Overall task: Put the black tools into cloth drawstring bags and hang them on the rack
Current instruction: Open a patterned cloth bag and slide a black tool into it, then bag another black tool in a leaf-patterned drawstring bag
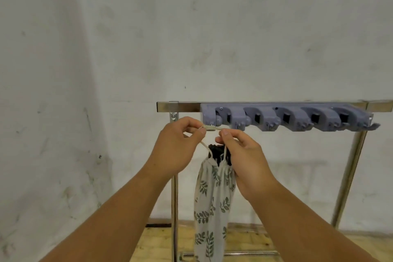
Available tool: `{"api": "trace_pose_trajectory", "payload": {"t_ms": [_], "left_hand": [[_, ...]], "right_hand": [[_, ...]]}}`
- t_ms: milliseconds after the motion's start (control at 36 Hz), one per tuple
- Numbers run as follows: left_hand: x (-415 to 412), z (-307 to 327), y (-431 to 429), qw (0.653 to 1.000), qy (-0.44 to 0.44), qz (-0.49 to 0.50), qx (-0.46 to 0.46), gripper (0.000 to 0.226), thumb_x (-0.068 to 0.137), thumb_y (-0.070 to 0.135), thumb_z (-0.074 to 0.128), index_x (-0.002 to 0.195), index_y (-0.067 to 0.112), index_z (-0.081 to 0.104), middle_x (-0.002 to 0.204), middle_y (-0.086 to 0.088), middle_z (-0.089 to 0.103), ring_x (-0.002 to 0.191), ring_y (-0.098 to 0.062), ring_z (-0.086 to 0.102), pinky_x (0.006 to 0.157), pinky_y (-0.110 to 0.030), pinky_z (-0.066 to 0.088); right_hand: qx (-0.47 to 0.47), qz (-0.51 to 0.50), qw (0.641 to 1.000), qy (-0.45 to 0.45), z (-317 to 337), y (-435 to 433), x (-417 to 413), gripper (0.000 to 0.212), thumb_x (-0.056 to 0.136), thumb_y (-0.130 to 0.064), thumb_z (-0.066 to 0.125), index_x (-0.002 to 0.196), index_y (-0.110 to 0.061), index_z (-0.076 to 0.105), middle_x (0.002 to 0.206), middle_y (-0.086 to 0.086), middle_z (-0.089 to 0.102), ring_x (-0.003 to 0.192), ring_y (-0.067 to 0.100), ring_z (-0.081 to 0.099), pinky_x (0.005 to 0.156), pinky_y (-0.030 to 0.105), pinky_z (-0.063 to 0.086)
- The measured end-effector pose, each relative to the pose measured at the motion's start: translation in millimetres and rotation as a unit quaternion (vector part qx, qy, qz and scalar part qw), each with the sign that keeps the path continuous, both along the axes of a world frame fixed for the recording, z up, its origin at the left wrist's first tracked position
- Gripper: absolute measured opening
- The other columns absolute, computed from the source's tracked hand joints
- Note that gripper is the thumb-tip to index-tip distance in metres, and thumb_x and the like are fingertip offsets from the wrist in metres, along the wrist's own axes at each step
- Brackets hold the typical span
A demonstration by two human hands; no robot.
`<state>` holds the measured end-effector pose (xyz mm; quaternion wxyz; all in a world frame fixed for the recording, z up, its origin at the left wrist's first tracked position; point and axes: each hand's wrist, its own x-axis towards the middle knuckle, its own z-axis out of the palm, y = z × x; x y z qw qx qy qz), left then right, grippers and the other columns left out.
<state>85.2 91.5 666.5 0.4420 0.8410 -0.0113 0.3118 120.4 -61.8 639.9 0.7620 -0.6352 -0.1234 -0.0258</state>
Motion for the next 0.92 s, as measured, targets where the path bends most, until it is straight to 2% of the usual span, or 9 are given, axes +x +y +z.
{"api": "trace_pose_trajectory", "payload": {"t_ms": [111, 194, 250, 361, 444, 611, 722, 889, 917], "left_hand": [[29, 13, -5, 0.999, -0.033, 0.039, 0.012, 0.007, 0.100, 0.036, 0.064, 0.100, 0.034, 0.071, 0.090, 0.021, 0.069, 0.077, 0.011, 0.062, 0.066, -0.011, 0.041], [43, 5, -4, 0.999, -0.009, 0.032, -0.028, 0.009, 0.099, 0.033, 0.065, 0.102, 0.030, 0.072, 0.092, 0.014, 0.072, 0.084, -0.002, 0.068, 0.073, -0.020, 0.051], [45, -10, -4, 0.998, 0.015, 0.013, -0.061, 0.008, 0.099, 0.034, 0.067, 0.100, 0.028, 0.072, 0.092, 0.009, 0.076, 0.082, -0.011, 0.071, 0.071, -0.021, 0.052], [31, -54, -4, 0.994, 0.034, -0.002, -0.105, 0.007, 0.098, 0.031, 0.067, 0.102, 0.035, 0.072, 0.100, 0.015, 0.075, 0.092, -0.008, 0.072, 0.069, -0.016, 0.049], [19, -92, 0, 0.991, 0.035, 0.029, -0.126, 0.008, 0.096, 0.031, 0.069, 0.102, 0.035, 0.071, 0.100, 0.015, 0.072, 0.086, -0.009, 0.071, 0.065, -0.011, 0.051], [3, -188, -5, 0.983, 0.099, 0.052, -0.143, 0.002, 0.093, 0.029, 0.072, 0.093, 0.028, 0.071, 0.088, 0.010, 0.070, 0.081, -0.011, 0.067, 0.077, -0.038, 0.060], [-8, -251, -16, 0.980, 0.155, 0.040, -0.119, 0.007, 0.097, 0.029, 0.069, 0.090, 0.027, 0.070, 0.084, 0.008, 0.069, 0.075, -0.010, 0.067, 0.069, -0.033, 0.057], [-25, -338, -15, 0.960, 0.252, 0.030, -0.115, 0.009, 0.098, 0.032, 0.068, 0.091, 0.027, 0.069, 0.083, 0.004, 0.067, 0.074, -0.019, 0.068, 0.072, -0.041, 0.060], [-27, -353, -15, 0.958, 0.258, 0.029, -0.122, 0.008, 0.098, 0.030, 0.068, 0.092, 0.026, 0.069, 0.084, 0.001, 0.067, 0.074, -0.023, 0.068, 0.068, -0.035, 0.059]], "right_hand": [[0.052, -0.022, 0.998, 0.013, 10, 11, 23, 0.015, 0.098, -0.035, 0.067, 0.092, -0.027, 0.079, 0.092, -0.006, 0.080, 0.104, 0.029, 0.073, 0.099, 0.055, 0.055], [0.014, -0.041, 0.999, 0.003, 3, 16, 33, 0.017, 0.099, -0.033, 0.066, 0.090, -0.026, 0.079, 0.091, -0.004, 0.080, 0.097, 0.023, 0.074, 0.094, 0.047, 0.059], [-0.044, -0.055, 0.997, -0.002, -14, 15, 34, 0.016, 0.098, -0.033, 0.066, 0.090, -0.028, 0.078, 0.090, 0.003, 0.078, 0.086, 0.016, 0.071, 0.081, 0.035, 0.060], [-0.076, -0.066, 0.995, -0.015, -56, 7, 29, 0.013, 0.095, -0.030, 0.071, 0.106, -0.031, 0.077, 0.105, -0.012, 0.076, 0.107, 0.012, 0.069, 0.095, 0.033, 0.057], [-0.065, -0.078, 0.995, -0.017, -85, -3, 23, 0.004, 0.094, -0.029, 0.073, 0.096, -0.029, 0.077, 0.091, -0.012, 0.077, 0.091, 0.006, 0.071, 0.078, 0.022, 0.058], [-0.086, -0.073, 0.994, 0.004, -157, -10, 5, 0.005, 0.090, -0.027, 0.076, 0.088, -0.031, 0.076, 0.081, -0.016, 0.075, 0.077, 0.001, 0.070, 0.078, 0.033, 0.063], [-0.121, -0.059, 0.989, 0.064, -217, -18, -10, 0.007, 0.091, -0.025, 0.074, 0.085, -0.029, 0.075, 0.074, -0.011, 0.071, 0.073, 0.006, 0.066, 0.078, 0.031, 0.060], [-0.191, -0.029, 0.966, 0.172, -321, -35, -32, 0.008, 0.090, -0.026, 0.072, 0.083, -0.030, 0.075, 0.071, -0.014, 0.070, 0.081, 0.016, 0.070, 0.082, 0.050, 0.061], [-0.196, -0.031, 0.962, 0.187, -338, -40, -35, 0.010, 0.090, -0.025, 0.072, 0.082, -0.030, 0.075, 0.072, -0.014, 0.071, 0.081, 0.017, 0.070, 0.083, 0.050, 0.061]]}}
